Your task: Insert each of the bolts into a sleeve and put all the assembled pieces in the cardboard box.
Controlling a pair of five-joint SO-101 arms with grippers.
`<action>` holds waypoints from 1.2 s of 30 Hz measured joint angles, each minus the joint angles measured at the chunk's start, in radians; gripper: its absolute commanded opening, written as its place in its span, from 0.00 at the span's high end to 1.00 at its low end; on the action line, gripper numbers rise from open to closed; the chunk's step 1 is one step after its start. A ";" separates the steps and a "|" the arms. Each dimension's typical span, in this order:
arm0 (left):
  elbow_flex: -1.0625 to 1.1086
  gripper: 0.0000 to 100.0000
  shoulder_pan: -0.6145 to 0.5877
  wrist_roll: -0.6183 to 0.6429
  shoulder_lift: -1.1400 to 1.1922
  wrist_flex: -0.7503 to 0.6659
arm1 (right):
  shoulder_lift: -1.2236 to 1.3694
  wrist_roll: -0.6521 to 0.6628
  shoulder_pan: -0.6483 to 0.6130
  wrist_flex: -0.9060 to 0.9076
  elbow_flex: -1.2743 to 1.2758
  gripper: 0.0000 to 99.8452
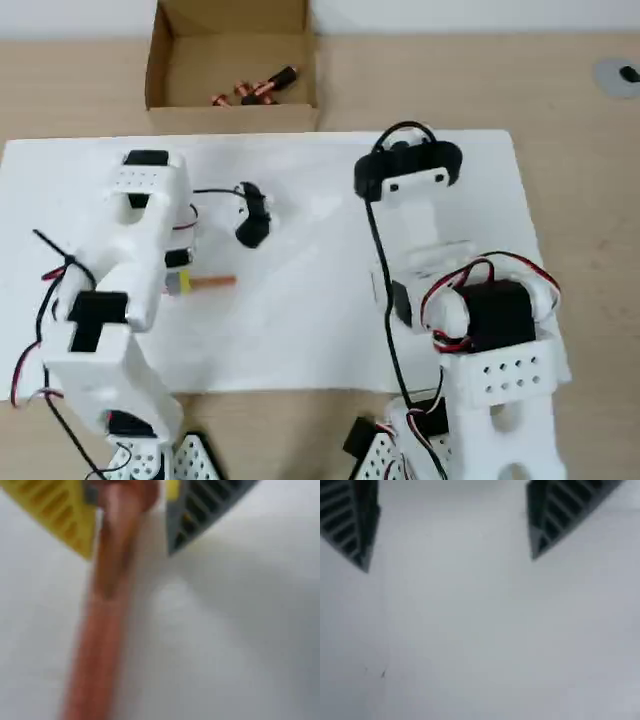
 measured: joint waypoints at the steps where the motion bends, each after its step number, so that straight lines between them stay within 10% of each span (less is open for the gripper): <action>1: -0.025 0.87 -0.008 0.018 0.008 -0.002 | 0.000 0.003 0.000 0.000 0.000 0.75; 13: -0.322 0.87 -0.029 0.308 0.014 0.245 | 0.000 0.009 0.000 0.000 0.000 0.75; 18: -0.374 0.88 -0.031 0.741 0.014 0.253 | 0.000 0.009 0.000 0.000 0.000 0.75; 26: -0.299 0.88 -0.040 1.841 0.014 0.253 | 0.000 0.009 0.000 -0.026 0.000 0.75; 36: -0.258 0.87 -0.055 2.274 0.014 0.253 | 0.000 0.009 0.000 -0.028 0.000 0.75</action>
